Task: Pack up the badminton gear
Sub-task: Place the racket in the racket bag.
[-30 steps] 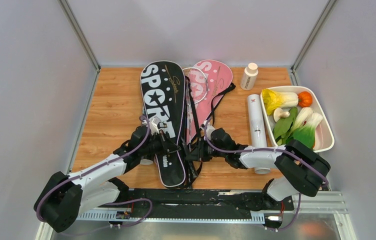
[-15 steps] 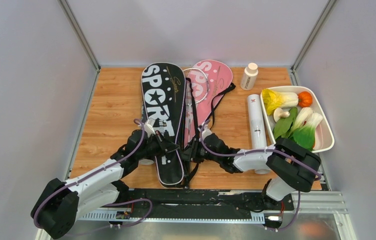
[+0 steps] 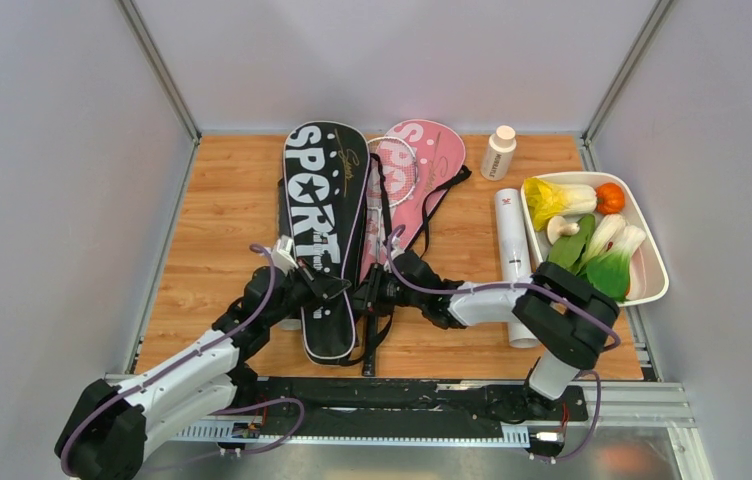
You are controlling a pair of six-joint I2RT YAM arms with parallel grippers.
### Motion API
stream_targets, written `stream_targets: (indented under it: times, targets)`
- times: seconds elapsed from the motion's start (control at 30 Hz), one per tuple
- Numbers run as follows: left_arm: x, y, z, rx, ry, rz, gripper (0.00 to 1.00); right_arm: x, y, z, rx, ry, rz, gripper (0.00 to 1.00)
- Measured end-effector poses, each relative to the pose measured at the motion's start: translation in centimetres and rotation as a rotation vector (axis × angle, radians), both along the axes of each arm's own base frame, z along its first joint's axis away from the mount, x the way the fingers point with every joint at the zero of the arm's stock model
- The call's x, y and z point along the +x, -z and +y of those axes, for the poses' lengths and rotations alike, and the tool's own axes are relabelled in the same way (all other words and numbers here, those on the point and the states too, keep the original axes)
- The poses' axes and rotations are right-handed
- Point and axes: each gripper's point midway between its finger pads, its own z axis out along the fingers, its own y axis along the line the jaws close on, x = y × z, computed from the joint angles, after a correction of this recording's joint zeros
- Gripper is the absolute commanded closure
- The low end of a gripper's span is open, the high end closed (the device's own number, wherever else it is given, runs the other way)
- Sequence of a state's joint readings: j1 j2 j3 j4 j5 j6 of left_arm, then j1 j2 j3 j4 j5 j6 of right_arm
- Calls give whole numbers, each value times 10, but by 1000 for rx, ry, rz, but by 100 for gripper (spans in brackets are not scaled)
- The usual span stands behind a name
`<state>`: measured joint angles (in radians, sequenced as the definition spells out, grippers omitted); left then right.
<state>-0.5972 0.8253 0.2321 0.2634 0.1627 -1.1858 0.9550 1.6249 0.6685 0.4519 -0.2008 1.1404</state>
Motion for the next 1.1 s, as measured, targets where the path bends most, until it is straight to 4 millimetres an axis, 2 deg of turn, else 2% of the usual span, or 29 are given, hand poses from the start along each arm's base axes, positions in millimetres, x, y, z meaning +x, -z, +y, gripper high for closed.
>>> stream_targets:
  times: [0.13, 0.33, 0.47, 0.53, 0.63, 0.73, 0.77, 0.87, 0.97, 1.1]
  targets:
    - [0, 3, 4, 14, -15, -6, 100, 0, 16, 13, 18, -48, 80, 86]
    - [-2, 12, 7, 21, -20, -2, 100, -1, 19, 18, 26, -72, 96, 58]
    - [-4, 17, 8, 19, -19, -2, 100, 3, 27, 12, -10, -46, 93, 48]
    - [-5, 19, 8, 24, -18, -1, 100, 5, 29, 8, -34, -35, 77, 47]
    - [-5, 19, 9, 33, -14, -8, 100, 8, 28, 3, -52, -30, 37, 52]
    - [-8, 26, 10, 62, -7, 1, 100, 8, 26, -2, -70, -41, -7, 69]
    - [-9, 30, 11, 75, -5, 8, 100, 9, 25, -4, -76, -46, -21, 71]
    - [-13, 39, 14, 107, 2, 29, 100, 11, 19, -8, -92, -55, -69, 69]
    - [-14, 42, 15, 121, 4, 33, 100, 16, 18, -14, -122, -48, -105, 58]
    - [-15, 45, 16, 139, 9, 35, 100, 33, 16, -27, -156, -13, -153, 55]
